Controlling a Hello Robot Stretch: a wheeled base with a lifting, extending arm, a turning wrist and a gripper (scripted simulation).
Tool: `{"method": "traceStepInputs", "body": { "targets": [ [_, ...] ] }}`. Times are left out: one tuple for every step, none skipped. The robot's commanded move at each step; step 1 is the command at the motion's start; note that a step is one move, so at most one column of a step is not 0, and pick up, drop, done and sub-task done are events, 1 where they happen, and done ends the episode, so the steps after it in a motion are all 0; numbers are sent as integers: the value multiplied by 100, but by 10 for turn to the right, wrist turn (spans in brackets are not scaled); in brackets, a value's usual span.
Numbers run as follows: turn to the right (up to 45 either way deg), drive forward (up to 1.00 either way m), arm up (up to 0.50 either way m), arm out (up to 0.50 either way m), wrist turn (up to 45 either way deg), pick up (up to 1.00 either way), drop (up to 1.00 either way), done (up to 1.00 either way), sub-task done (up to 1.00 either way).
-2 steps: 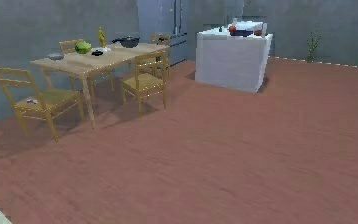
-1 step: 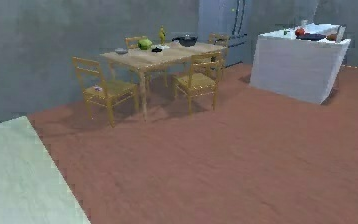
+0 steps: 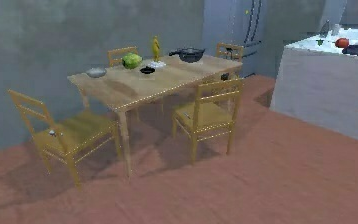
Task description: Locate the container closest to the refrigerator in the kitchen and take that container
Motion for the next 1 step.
{"method": "traceStepInputs", "body": {
  "targets": [
    [-30,0,0,0,0,0,0,0,0]
  ]
}}
